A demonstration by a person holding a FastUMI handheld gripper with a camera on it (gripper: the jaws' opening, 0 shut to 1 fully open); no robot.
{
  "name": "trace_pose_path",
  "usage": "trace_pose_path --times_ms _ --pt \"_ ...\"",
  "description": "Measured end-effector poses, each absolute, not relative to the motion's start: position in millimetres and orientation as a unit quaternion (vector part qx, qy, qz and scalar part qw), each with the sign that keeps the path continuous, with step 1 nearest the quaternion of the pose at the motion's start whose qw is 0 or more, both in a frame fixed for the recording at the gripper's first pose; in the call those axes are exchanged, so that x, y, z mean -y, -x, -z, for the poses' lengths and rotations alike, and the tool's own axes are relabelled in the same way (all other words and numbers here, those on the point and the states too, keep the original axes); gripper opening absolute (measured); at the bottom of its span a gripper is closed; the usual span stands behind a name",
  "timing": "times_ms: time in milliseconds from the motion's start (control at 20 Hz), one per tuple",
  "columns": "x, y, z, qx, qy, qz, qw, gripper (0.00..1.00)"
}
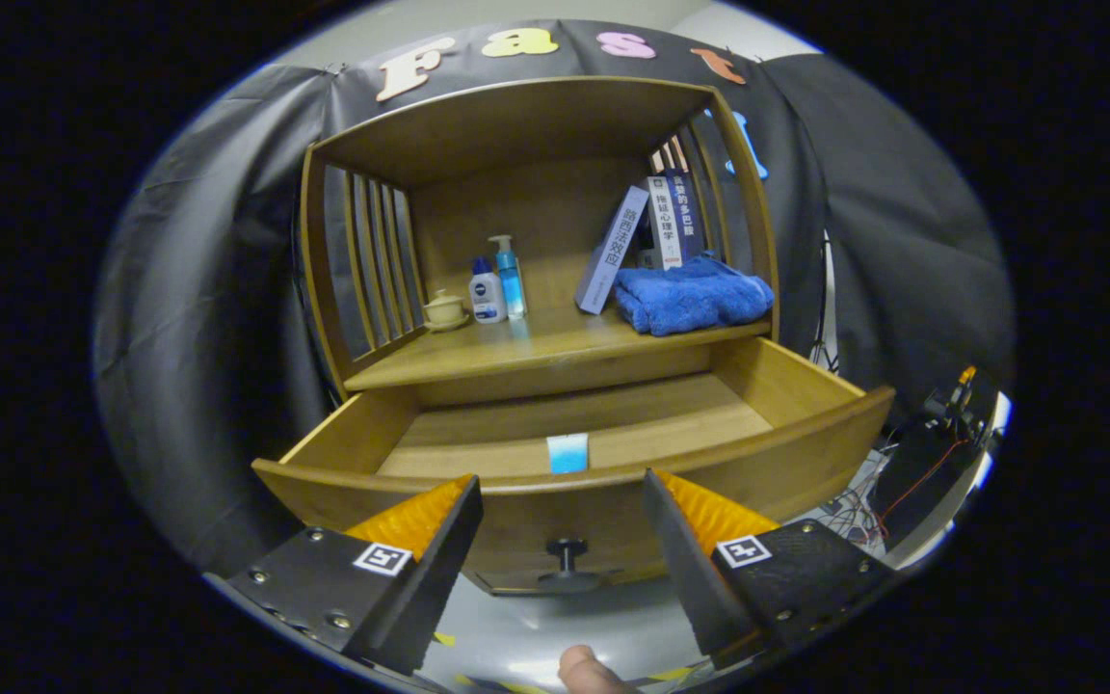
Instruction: Pull open the drawer, take out the items inside it, and place them on the countertop above the cabinet.
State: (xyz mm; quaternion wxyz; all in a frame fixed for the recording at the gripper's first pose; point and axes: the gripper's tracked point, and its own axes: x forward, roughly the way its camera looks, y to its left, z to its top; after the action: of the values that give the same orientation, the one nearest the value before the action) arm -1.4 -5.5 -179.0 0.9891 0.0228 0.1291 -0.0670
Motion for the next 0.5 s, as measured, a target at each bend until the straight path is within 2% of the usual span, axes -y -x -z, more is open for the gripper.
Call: trace_pose_path --times_ms 250,500 --pt "2.9 -1.1 174.0 -0.175 -0.003 0.063 0.982 0.99" --pt "7.3 -3.7 143.9 -0.174 0.012 0.059 0.983 0.99"
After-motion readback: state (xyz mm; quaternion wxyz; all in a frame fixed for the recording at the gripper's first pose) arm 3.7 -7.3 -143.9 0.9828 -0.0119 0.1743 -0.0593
